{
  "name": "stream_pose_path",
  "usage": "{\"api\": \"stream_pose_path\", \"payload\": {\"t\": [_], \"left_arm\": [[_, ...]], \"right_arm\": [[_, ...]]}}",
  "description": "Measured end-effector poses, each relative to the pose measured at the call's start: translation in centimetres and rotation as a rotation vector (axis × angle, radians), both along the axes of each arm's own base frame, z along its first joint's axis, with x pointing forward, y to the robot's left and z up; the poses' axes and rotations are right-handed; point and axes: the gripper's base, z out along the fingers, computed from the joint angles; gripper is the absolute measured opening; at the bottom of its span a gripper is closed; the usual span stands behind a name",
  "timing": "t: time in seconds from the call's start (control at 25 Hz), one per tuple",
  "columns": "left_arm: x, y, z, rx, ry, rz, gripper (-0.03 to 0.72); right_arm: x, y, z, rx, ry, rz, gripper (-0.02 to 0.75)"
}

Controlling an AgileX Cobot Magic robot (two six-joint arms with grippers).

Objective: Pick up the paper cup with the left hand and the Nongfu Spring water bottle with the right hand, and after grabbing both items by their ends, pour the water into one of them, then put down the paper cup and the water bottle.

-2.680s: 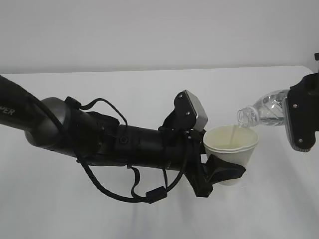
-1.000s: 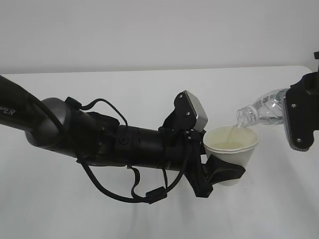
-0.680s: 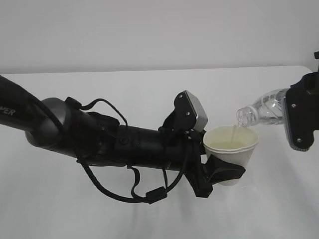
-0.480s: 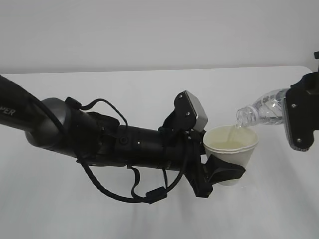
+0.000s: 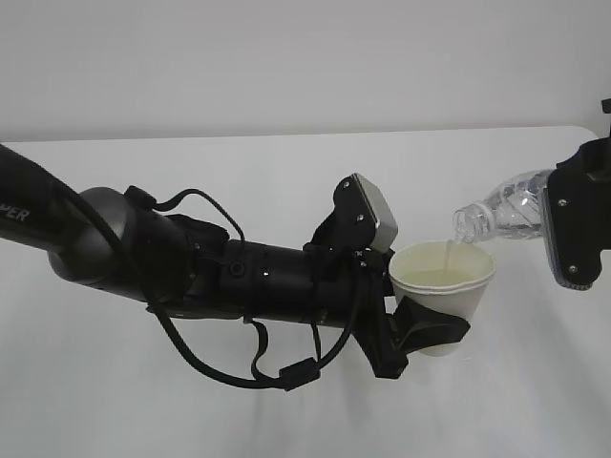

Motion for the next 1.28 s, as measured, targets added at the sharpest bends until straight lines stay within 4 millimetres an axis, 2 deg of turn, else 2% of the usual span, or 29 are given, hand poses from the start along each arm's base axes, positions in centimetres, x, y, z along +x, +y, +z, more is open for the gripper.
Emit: {"api": "stream_pose_path", "payload": {"t": [1.28], "left_arm": [[0.0,0.0,0.0,0.0,0.0,0.0,0.414]], "right_arm": [[0.0,0.0,0.0,-0.004,0.0,0.002,0.366]]}}
